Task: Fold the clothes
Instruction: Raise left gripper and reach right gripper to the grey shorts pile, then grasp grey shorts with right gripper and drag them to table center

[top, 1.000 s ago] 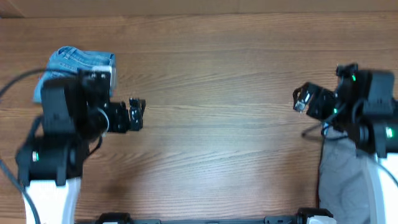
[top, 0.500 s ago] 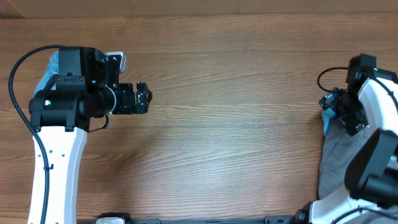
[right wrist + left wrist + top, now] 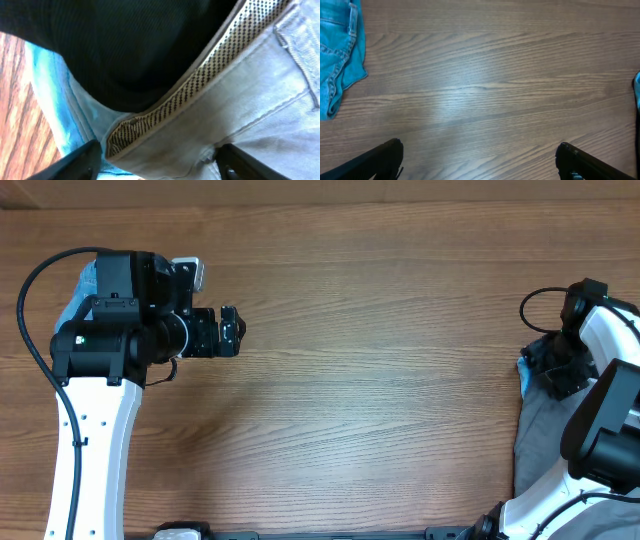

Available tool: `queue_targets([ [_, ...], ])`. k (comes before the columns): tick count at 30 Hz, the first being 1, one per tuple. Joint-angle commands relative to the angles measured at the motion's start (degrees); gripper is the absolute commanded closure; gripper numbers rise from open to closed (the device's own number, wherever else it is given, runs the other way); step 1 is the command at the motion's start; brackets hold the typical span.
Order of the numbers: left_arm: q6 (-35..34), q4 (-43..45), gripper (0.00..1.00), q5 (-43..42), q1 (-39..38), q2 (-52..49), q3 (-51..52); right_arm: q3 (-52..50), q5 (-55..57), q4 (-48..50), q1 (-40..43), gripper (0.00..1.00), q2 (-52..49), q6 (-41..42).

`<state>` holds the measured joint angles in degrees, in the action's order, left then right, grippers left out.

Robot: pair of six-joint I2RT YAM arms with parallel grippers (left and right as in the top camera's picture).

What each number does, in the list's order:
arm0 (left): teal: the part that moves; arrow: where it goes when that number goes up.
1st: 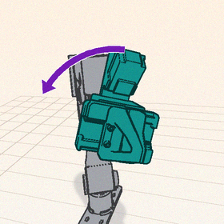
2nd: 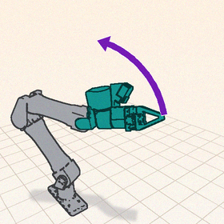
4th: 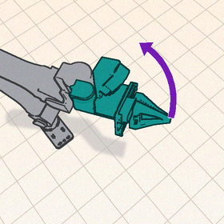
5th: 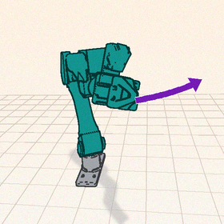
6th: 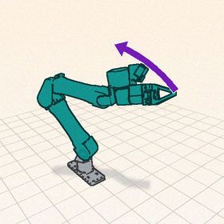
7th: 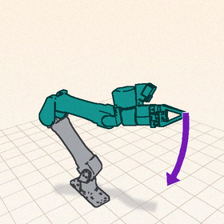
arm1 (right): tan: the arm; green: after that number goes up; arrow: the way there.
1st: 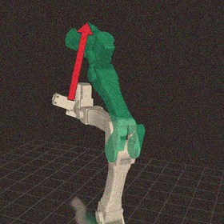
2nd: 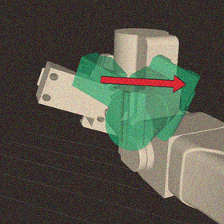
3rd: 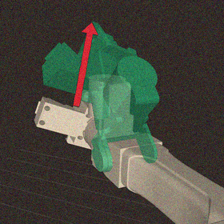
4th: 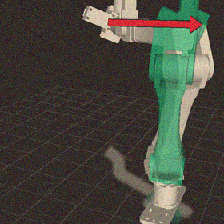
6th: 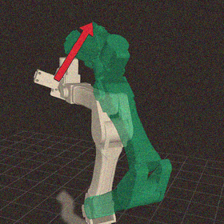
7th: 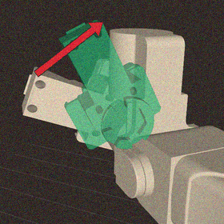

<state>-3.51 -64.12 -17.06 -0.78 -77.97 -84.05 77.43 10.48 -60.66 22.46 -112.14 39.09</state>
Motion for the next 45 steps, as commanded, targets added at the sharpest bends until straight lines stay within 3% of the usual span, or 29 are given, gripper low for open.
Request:
queue_targets([
  [1, -0.76, 0.2, 0.0, -0.81, -0.44, -0.44, -1.4, 0.0, -0.02, -0.33, 0.13, 0.46, 0.02, 0.17],
  [2, -0.79, 0.2, 0.0, -0.83, -0.52, -0.44, -1.4, 0.0, -0.02, -0.66, 0.13, 0.68, 0.04, 0.17],
  [3, -0.79, 0.22, 0.0, -0.87, -0.76, -0.44, -1.4, 0.09, -0.02, -1.03, 0.13, 0.81, 0.17, 0.15],
  [5, -0.79, 0.46, 0.0, -0.83, -1.07, -0.46, -1.4, 0.87, -0.04, -2.45, 0.13, 0.96, 0.55, -0.07],
  [9, 0.55, 0.28, 0.0, -0.76, -1.09, -0.46, -1.4, 6.6, -1.2, -7.69, -0.04, 0.96, 4.31, -4.35],
  [13, 0.9, 0.72, 0.0, -0.31, -1.09, -0.46, -1.4, 13.49, -9.49, -10.6, -2.21, 0.96, 9.42, -11.82],
  [18, 1.2, 1.14, 0.0, -0.35, -1.07, -0.46, -1.4, 16.02, -19.74, -7.02, -8.41, 0.96, 13.44, -14.08],
  [23, 2.49, 1.18, 0.0, 0.31, -1.07, -0.44, -1.4, 15.96, -24.11, 0.74, -22.1, 0.96, 12.85, -11.67],
  [29, 2.47, 0.44, 0.0, 7.26, -1.05, -0.11, -1.64, 15.96, -23.71, 11.47, -41.51, 0.96, 9.99, -4.07],
  [32, 2.6, 0.04, 0.0, 8.9, -1.03, 0.02, -2.32, 15.96, -22.86, 15.3, -50.07, 0.87, 7.85, -2.84],
  [35, 2.97, 0.09, 0.0, 8.87, -1.03, 0.15, -2.47, 16.02, -15.21, 15.52, -54.64, 0.55, 7.82, -2.99],
  [37, 3.56, 0.09, 0.0, 7.91, -1.14, -0.04, -2.47, 16.15, -9.53, 13.92, -54.9, 0.41, 8.81, -2.03],
  [40, 3.56, 0.44, 0.02, 3.43, -1.31, -0.5, -2.45, 16.98, -6.82, 8.57, -49.18, 0.39, 12.07, 0.61],
  [42, 3.63, 1.09, 0.12, 0.15, -2.4, -1.31, -2.36, 17.9, -7.93, 5.9, -44.57, 0.39, 14.88, -0.15],
  [45, 4.13, 3.19, 0.44, -2.08, -7.28, -5.35, -2.34, 19.87, -11.65, 2.71, -37.22, 0.39, 21.05, -3.78],
])
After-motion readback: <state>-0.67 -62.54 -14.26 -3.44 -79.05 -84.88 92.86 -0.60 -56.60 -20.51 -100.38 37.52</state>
